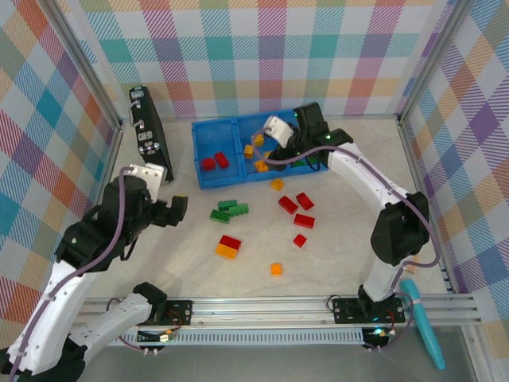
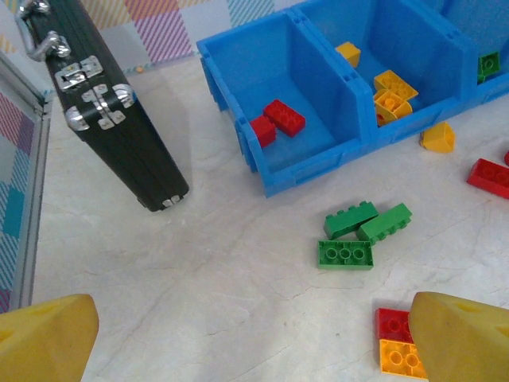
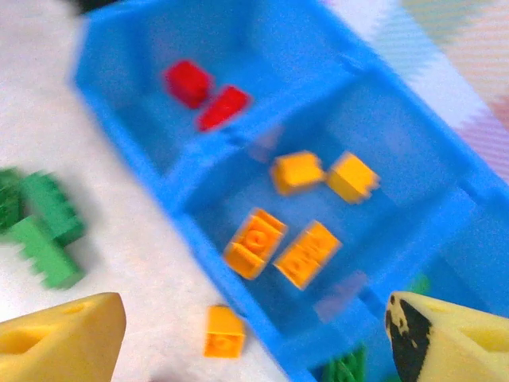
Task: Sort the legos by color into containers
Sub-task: Pick up the lego from the center of the table.
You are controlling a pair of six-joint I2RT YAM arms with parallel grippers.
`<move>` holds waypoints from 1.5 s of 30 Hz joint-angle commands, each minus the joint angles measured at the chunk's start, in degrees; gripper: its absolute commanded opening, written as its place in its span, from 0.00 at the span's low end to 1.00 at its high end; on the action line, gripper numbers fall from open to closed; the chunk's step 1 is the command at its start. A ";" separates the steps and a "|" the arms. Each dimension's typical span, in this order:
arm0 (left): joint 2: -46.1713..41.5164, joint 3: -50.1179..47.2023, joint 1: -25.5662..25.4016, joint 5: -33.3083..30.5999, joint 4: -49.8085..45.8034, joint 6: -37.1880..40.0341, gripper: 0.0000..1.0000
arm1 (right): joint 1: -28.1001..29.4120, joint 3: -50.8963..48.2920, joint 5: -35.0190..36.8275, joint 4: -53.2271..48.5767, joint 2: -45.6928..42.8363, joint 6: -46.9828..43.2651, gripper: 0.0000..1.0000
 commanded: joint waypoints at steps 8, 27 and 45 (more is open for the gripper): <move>-3.32 1.56 0.47 -1.90 -4.27 -0.08 1.00 | 11.77 -2.43 -10.92 -6.07 6.83 -18.34 0.81; -5.90 -3.41 0.47 -7.29 -1.20 1.60 1.00 | 15.08 -5.05 -3.08 -0.19 20.44 -15.75 0.76; -5.19 -3.23 0.47 -6.24 -1.49 1.43 1.00 | 15.87 -5.14 1.77 1.25 22.49 -13.66 0.31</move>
